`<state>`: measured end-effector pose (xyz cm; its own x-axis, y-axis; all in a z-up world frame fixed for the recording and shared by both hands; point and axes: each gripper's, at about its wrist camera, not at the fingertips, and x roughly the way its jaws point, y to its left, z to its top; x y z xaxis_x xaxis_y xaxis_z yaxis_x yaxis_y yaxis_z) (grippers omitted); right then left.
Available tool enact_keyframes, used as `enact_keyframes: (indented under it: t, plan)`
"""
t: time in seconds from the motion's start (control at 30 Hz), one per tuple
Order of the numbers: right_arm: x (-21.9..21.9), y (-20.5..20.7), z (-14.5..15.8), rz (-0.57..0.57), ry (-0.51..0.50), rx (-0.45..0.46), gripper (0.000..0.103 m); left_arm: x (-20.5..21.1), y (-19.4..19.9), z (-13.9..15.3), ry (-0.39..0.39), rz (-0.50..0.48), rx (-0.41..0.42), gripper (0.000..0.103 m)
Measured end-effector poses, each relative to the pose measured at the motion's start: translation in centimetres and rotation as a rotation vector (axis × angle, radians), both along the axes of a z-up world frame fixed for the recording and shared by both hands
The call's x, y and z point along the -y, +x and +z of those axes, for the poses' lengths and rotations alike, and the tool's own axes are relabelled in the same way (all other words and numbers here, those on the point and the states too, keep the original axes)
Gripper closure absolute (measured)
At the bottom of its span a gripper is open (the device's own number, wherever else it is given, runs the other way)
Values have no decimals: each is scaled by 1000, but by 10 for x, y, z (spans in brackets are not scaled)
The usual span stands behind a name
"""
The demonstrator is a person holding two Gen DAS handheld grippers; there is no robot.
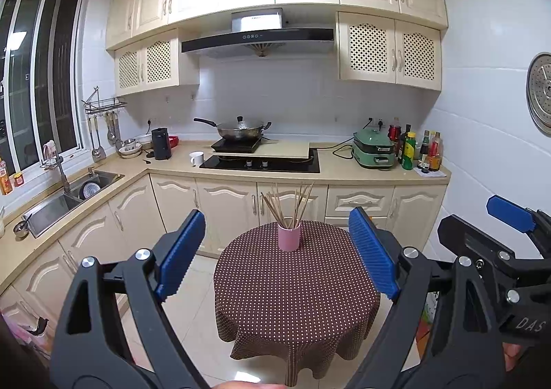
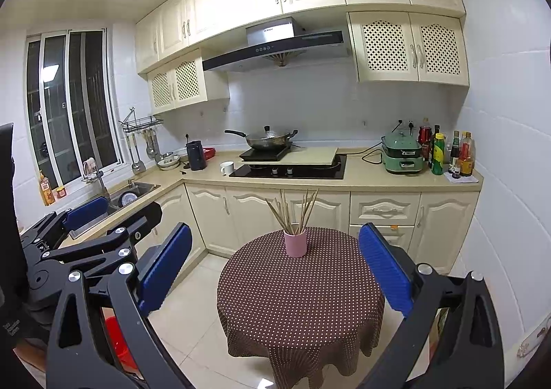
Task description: Organize utensils
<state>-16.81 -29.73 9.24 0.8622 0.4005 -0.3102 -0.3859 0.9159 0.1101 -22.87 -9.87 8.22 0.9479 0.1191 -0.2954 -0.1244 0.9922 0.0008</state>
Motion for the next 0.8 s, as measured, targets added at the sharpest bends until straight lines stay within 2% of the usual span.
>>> enact_keyframes:
  t: [0.8]
  plan:
    - [-2,4,-4,-5,1,-27,9,-8,5,-2,0,0,-10,19]
